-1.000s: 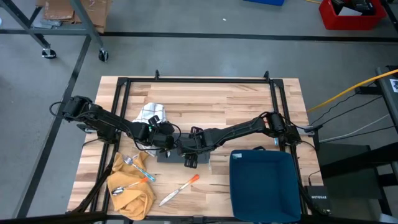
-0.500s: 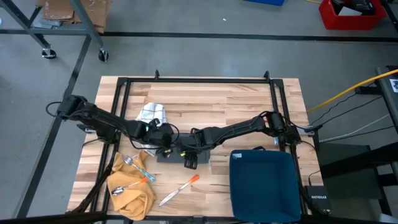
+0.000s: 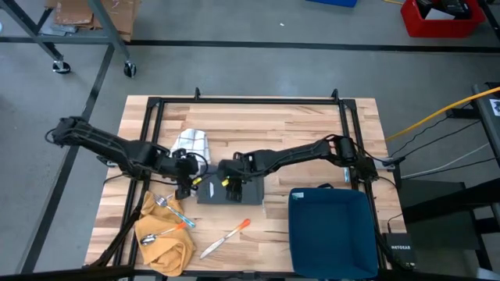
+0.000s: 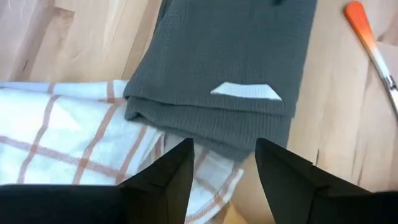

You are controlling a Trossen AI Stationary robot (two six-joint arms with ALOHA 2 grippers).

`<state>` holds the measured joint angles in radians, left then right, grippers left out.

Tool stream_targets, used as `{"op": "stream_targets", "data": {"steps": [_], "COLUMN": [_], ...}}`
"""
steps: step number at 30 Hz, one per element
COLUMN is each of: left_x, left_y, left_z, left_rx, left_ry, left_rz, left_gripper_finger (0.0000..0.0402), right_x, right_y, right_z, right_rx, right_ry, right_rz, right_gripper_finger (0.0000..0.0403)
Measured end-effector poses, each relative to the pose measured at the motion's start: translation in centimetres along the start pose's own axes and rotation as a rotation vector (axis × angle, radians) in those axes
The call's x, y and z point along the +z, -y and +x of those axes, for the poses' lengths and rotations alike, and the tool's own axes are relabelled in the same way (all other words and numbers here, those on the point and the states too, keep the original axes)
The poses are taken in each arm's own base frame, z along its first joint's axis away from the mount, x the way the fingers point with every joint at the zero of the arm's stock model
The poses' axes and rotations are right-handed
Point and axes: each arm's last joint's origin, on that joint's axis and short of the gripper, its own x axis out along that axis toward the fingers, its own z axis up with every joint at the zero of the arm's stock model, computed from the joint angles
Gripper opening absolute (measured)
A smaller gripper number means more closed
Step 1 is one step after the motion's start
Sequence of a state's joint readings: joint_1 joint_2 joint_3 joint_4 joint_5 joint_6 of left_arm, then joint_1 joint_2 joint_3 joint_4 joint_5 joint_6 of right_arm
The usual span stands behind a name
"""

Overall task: Fold towel
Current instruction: Fold the grey towel

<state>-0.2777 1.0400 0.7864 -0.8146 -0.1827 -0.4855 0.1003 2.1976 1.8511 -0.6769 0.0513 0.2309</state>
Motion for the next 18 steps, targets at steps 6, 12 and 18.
{"op": "stream_targets", "data": {"steps": [6, 12, 18], "left_x": [-0.1, -0.1, 0.0], "left_y": [-0.2, -0.3, -0.4], "left_z": [-0.6, -0.6, -0.6], "left_rx": [0.002, 0.031, 0.069], "left_ry": [0.029, 0.043, 0.059], "left_rz": [0.075, 0.093, 0.099], "left_gripper_finger": [0.0164, 0.0164, 0.0164], "right_x": [-0.4, -1.8, -2.0], "right_y": [2.2, 2.3, 2.5], "right_z": [3.1, 6.0, 6.8], "right_rx": [0.102, 0.227, 0.173], "right_ry": [-0.065, -0.164, -0.163], "right_rz": [0.043, 0.063, 0.059], "right_gripper_finger": [0.0224, 0.0224, 0.0224]}}
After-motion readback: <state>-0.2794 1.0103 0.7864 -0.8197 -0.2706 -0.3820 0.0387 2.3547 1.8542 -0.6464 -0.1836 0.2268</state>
